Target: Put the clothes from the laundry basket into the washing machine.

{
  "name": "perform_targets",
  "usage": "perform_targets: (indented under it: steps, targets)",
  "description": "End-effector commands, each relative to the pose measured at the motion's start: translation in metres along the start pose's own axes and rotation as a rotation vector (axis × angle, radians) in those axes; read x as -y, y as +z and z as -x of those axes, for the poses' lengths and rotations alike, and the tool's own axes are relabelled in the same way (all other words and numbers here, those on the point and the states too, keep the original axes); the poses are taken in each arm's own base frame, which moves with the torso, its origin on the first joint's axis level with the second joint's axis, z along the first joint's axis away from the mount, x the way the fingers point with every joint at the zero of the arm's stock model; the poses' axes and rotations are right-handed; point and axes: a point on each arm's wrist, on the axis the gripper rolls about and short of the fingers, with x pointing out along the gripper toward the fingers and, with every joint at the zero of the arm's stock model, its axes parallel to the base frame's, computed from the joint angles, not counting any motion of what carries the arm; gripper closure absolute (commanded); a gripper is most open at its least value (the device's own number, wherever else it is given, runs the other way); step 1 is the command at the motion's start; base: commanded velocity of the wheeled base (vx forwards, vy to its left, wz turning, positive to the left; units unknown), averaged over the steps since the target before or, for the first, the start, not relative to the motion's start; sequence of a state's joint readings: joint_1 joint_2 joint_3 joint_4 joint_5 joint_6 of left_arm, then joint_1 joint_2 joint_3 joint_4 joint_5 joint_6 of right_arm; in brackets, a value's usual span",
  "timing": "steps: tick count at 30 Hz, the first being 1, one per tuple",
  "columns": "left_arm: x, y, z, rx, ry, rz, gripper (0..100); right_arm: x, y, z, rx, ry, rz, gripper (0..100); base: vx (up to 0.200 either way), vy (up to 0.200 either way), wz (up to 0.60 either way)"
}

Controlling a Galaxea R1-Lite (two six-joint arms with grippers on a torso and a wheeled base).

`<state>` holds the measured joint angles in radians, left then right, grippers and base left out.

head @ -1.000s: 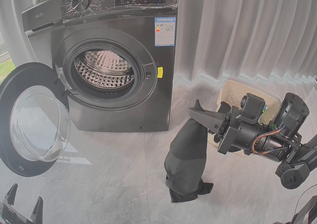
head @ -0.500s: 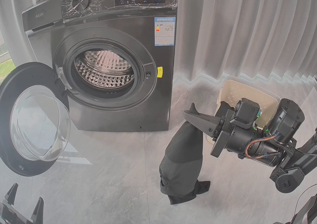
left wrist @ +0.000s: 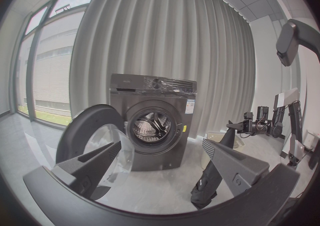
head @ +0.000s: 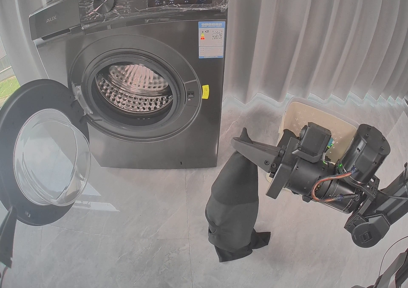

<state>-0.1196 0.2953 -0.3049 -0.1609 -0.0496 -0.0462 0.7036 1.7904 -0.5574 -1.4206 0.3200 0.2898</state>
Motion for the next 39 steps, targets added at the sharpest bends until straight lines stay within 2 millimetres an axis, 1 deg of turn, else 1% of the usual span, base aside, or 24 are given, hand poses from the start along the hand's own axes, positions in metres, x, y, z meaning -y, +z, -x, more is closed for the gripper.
perform_targets:
  steps: [1, 6, 8, 12, 19, 22, 24, 27, 34, 39]
  targets:
    - [0.010, -0.003, -0.094, -0.244, -0.193, 0.024, 0, -0.014, 0.013, -0.020, 0.045, 0.044, -0.005, 100, 0.000, 0.000, 0.00]
    - [0.021, -0.010, -0.131, -0.278, -0.248, 0.013, 0, -0.022, 0.011, -0.029, 0.044, 0.009, -0.061, 100, 0.000, 0.000, 0.00]
    - [0.028, -0.014, -0.143, -0.291, -0.277, 0.013, 0, -0.020, 0.012, -0.033, 0.055, 0.003, -0.069, 100, 0.000, 0.000, 0.00]
    - [0.040, -0.024, -0.162, -0.332, -0.331, 0.016, 0, -0.017, 0.017, -0.040, 0.081, 0.004, -0.066, 100, 0.000, 0.000, 0.00]
    - [0.053, -0.047, -0.190, -0.385, -0.356, 0.012, 0, -0.018, 0.023, -0.046, 0.109, 0.014, -0.059, 100, 0.000, 0.000, 0.00]
    - [0.057, -0.052, -0.195, -0.387, -0.368, 0.015, 0, -0.018, 0.026, -0.047, 0.121, 0.017, -0.058, 100, 0.000, 0.000, 0.00]
    - [0.061, -0.060, -0.202, -0.394, -0.375, 0.014, 0, -0.019, 0.027, -0.048, 0.126, 0.020, -0.057, 100, 0.000, 0.000, 0.00]
    - [0.065, -0.066, -0.205, -0.406, -0.388, 0.010, 0, -0.019, 0.026, -0.048, 0.124, 0.021, -0.058, 100, 0.000, 0.000, 0.00]
    - [0.075, -0.084, -0.216, -0.423, -0.526, 0.000, 0, -0.020, 0.026, -0.048, 0.124, 0.023, -0.063, 100, 0.000, 0.000, 0.00]
    - [0.080, -0.090, -0.222, -0.409, -0.646, -0.007, 0, -0.022, 0.026, -0.048, 0.125, 0.031, -0.087, 100, 0.000, 0.000, 0.00]
